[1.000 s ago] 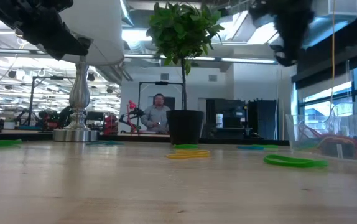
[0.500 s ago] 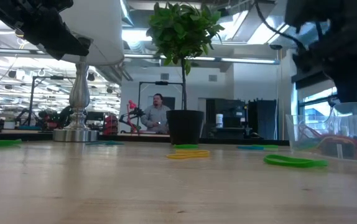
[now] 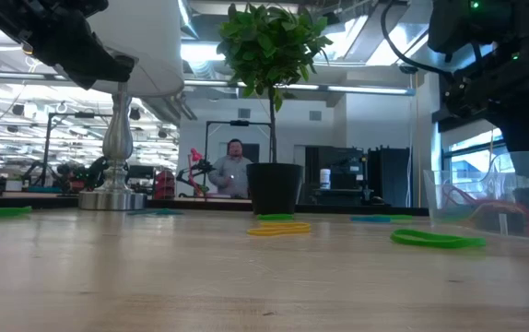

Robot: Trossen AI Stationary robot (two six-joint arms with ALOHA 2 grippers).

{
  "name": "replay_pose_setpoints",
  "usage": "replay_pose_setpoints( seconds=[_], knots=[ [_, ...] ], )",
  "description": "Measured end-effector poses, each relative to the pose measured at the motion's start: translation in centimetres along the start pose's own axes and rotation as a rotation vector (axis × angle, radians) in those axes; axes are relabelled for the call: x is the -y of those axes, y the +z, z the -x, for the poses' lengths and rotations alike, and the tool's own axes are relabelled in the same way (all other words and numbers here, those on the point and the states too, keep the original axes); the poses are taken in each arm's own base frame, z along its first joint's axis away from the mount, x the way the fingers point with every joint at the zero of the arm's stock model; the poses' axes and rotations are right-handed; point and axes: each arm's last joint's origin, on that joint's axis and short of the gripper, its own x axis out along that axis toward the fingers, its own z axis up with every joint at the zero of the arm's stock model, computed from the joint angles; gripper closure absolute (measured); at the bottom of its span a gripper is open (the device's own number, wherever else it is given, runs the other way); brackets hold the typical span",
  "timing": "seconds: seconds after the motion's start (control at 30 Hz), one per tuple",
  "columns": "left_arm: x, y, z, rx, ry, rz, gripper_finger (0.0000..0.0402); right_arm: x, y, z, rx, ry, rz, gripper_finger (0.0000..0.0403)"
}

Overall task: Pick and place rubber bands into bin
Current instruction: Put the yellow rubber band into the transparent bin

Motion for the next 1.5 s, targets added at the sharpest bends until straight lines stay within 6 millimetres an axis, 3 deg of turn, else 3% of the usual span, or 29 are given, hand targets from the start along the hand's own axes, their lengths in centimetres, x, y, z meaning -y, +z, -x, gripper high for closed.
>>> replay_pose_setpoints(
  seconds=[0.17, 0.43, 0.57, 0.77, 0.93, 1.13, 1.5],
  knots=[
    [0.0, 0.0, 0.0, 0.0, 0.0, -0.001, 0.0396, 0.0, 0.0, 0.0, -0.001, 0.0, 0.0, 0.0198],
    [0.0, 0.0, 0.0, -0.003, -0.01, -0.002, 0.0396, 0.0, 0.0, 0.0, -0.002, 0.0, -0.055, 0.0201],
    [0.1, 0.0, 0.0, -0.017, -0.049, -0.006, 0.0396, 0.0, 0.0, 0.0, -0.001, 0.0, -0.078, 0.0237],
    [0.2, -0.1, 0.0, -0.028, -0.086, -0.043, 0.0399, -0.3, 0.1, 0.0, 0.014, 0.029, -0.078, 0.0325],
    [0.7, 1.2, 0.2, -0.022, -0.11, -0.052, 0.04, -0.9, 0.3, 0.8, 0.041, 0.076, -0.067, 0.039],
    [2.8, 2.8, -0.5, -0.127, -0.121, -0.138, 0.0399, -2.1, -0.2, 2.3, 0.145, 0.087, 0.005, 0.0386],
    [8.3, 5.0, -3.3, -0.406, -0.056, -0.164, 0.04, -3.3, -3.2, 2.4, 0.146, 0.095, 0.206, 0.0397]
  ],
)
